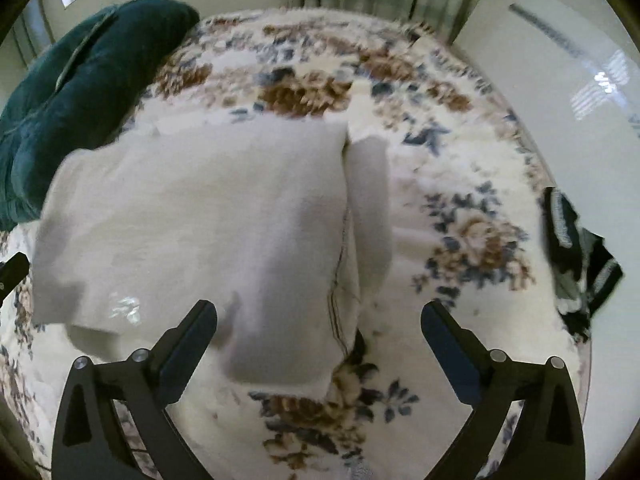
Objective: Fold small clothes
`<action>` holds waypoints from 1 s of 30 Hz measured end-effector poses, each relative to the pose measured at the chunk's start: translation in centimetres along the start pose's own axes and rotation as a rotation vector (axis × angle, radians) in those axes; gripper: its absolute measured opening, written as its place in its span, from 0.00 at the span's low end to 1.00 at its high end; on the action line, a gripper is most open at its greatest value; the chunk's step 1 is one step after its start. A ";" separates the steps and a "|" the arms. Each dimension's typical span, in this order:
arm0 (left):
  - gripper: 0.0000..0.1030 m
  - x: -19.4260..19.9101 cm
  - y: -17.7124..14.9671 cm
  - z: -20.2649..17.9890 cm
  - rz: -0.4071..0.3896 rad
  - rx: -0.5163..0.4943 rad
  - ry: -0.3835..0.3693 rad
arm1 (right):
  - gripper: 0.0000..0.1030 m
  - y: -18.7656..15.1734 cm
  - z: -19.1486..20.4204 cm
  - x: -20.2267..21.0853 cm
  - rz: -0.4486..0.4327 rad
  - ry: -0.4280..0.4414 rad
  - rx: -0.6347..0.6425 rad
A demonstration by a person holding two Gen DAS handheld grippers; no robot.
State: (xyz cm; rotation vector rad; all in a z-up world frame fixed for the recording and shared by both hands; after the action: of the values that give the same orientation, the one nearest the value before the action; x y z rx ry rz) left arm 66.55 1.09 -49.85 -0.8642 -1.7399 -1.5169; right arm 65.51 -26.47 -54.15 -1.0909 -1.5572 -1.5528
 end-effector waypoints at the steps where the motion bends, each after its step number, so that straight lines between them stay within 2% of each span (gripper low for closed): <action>1: 1.00 0.7 -0.1 -0.3 0.011 -0.005 0.006 | 1.00 -0.2 -0.1 1.1 -0.014 -0.011 -0.006; 6: 1.00 5.0 -1.1 -1.5 0.046 -0.042 0.050 | 1.00 -1.4 -0.5 8.0 -0.070 -0.043 -0.024; 12: 1.00 13.7 -2.1 -3.5 -0.020 -0.085 0.065 | 1.00 -3.5 -1.8 17.7 -0.132 -0.060 -0.049; 20: 1.00 26.1 -4.8 -5.5 -0.076 -0.102 0.052 | 1.00 -8.3 -3.0 32.1 -0.222 -0.073 -0.029; 30: 1.00 37.8 -7.1 -6.7 -0.118 -0.098 0.043 | 1.00 -12.8 -5.2 47.6 -0.341 -0.068 -0.021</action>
State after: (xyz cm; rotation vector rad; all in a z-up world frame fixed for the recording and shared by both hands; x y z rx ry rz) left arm 39.87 -4.25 -21.89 -0.7831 -1.7239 -1.6972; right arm 33.32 -26.17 -16.46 -0.9316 -1.8510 -1.7723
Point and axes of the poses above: each gripper's, at about its wrist camera, not at the fingertips, and x roughly against the way its jaws point, z to its left, y to its top, the point moved 8 cm from there along -x, roughly the way its jaws point
